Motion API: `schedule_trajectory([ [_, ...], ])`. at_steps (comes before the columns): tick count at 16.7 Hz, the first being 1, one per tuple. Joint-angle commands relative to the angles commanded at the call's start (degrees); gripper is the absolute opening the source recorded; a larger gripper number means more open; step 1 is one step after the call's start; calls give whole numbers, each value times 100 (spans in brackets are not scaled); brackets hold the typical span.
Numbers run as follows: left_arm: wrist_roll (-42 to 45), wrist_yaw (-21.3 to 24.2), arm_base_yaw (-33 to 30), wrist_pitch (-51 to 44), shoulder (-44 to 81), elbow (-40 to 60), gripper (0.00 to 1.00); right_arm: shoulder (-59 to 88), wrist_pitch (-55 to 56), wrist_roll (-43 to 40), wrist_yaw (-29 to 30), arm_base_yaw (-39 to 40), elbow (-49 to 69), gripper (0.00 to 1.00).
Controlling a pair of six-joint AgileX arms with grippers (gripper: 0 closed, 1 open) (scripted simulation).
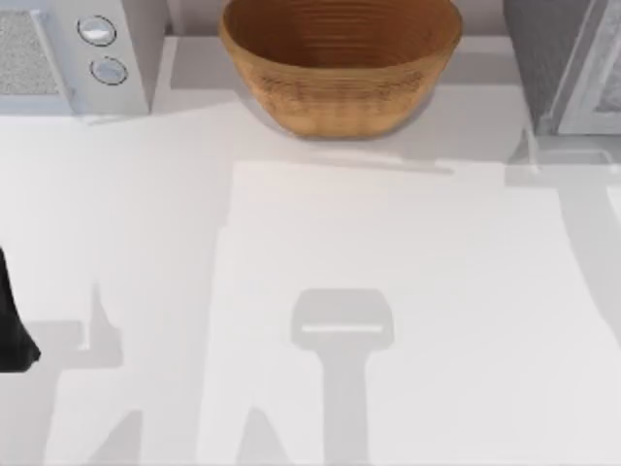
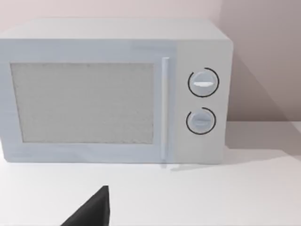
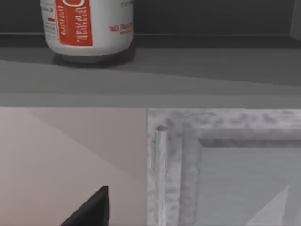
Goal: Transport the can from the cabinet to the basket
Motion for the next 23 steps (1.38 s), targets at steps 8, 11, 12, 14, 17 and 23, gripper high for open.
schedule_trajectory([
  [8, 0, 0, 0, 0, 0, 0, 100, 1927, -616, 26, 283, 267, 2595, 100],
  [11, 0, 0, 0, 0, 0, 0, 100, 1994, -637, 27, 294, 275, 2682, 100],
  [12, 0, 0, 0, 0, 0, 0, 100, 1994, -637, 27, 294, 275, 2682, 100],
  [14, 0, 0, 0, 0, 0, 0, 100, 1974, -627, 26, 289, 251, 2666, 100],
  [17, 0, 0, 0, 0, 0, 0, 100, 2202, -543, 22, 505, 458, 2874, 100],
  [23, 0, 0, 0, 0, 0, 0, 100, 3108, -285, 20, 1175, 1081, 3471, 100],
])
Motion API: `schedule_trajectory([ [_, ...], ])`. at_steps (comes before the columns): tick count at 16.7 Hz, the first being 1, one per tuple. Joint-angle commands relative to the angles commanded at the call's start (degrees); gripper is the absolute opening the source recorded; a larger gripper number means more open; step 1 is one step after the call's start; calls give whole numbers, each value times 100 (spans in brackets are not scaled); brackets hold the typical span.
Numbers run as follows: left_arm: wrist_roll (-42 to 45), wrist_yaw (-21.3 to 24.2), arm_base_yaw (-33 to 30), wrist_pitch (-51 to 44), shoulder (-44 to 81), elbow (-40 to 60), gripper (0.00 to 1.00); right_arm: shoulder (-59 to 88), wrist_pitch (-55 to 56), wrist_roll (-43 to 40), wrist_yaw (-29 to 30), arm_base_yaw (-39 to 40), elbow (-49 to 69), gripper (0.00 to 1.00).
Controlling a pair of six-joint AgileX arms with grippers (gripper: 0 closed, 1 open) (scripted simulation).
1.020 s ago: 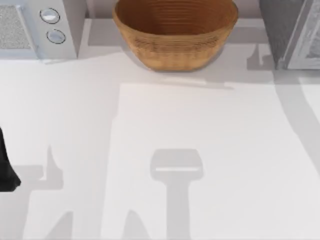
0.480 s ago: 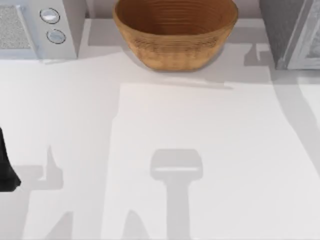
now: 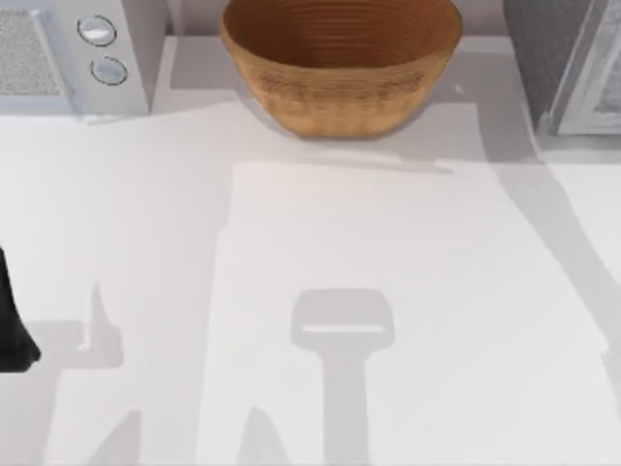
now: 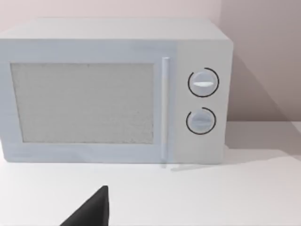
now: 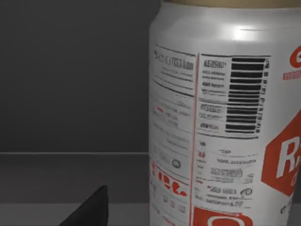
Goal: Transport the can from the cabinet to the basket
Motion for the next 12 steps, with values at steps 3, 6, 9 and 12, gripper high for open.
schedule_trajectory([
  [3, 0, 0, 0, 0, 0, 0, 100, 23, 15, 0, 23, 23, 23, 100],
  [6, 0, 0, 0, 0, 0, 0, 100, 78, 2, 2, -12, -17, 77, 100],
  [9, 0, 0, 0, 0, 0, 0, 100, 467, -29, 0, -103, -109, 513, 100],
  [12, 0, 0, 0, 0, 0, 0, 100, 965, -75, 0, -217, -232, 1059, 100],
])
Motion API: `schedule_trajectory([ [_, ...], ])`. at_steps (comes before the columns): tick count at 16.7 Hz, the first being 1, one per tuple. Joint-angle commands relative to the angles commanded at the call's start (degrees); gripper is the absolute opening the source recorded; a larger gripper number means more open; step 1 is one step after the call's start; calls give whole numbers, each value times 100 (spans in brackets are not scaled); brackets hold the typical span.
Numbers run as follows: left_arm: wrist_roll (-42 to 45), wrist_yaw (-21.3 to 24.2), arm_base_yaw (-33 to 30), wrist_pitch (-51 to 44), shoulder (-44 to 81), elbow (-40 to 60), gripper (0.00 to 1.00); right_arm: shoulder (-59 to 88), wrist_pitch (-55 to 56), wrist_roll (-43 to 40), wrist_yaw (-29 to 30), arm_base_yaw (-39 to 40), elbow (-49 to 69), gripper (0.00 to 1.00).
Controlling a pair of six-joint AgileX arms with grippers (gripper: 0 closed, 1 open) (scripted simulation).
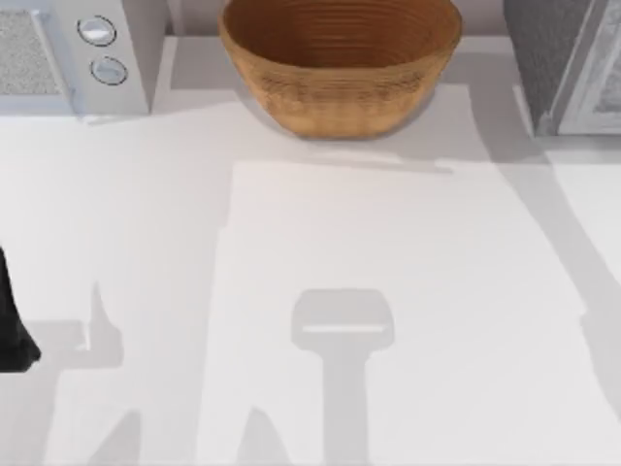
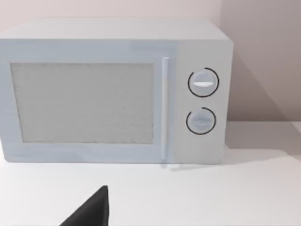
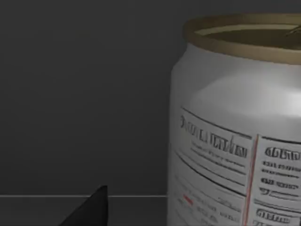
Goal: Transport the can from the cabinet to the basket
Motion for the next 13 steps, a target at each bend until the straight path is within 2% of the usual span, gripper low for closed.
schedule_trajectory([
  [7, 0, 0, 0, 0, 0, 0, 100, 367, -34, -1, -86, -92, 402, 100],
  [13, 0, 0, 0, 0, 0, 0, 100, 367, -34, -1, -86, -92, 402, 55],
])
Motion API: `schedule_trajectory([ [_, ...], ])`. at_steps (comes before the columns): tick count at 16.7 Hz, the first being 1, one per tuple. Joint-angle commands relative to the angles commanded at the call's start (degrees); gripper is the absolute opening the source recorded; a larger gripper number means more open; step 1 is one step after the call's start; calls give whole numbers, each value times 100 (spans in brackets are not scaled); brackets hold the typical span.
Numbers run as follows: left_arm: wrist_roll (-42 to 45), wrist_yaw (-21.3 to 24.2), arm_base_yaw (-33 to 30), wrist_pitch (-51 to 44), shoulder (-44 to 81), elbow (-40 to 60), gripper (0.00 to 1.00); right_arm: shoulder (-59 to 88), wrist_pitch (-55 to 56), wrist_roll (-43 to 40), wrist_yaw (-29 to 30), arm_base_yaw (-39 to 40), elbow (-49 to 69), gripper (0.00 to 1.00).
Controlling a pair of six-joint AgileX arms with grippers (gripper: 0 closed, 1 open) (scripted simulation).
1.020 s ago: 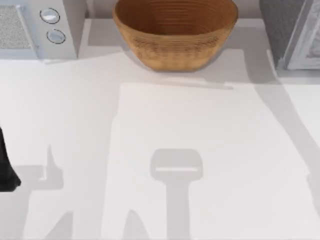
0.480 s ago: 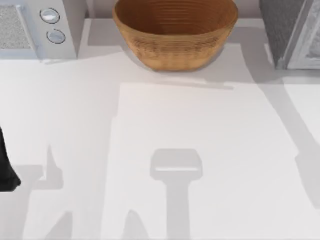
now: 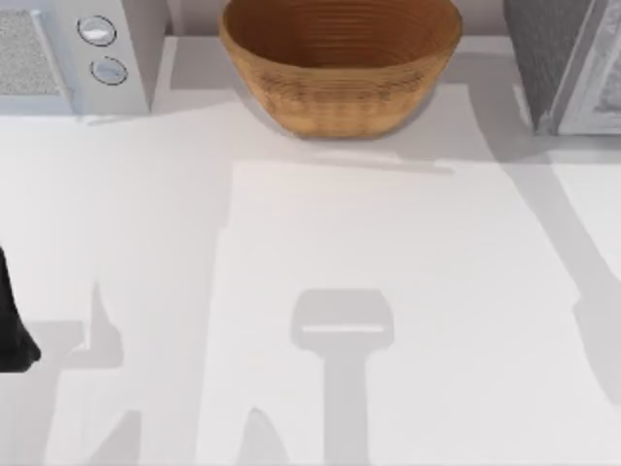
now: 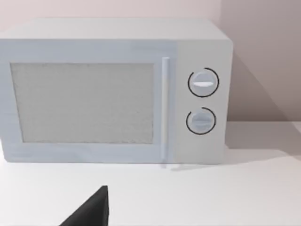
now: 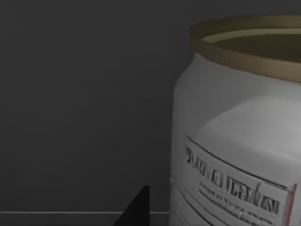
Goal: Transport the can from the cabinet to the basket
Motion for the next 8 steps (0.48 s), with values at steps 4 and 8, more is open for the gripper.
schedule_trajectory([
  [4, 0, 0, 0, 0, 0, 0, 100, 0, 0, 0, 0, 0, 0, 25],
  [8, 0, 0, 0, 0, 0, 0, 100, 0, 0, 0, 0, 0, 0, 0],
])
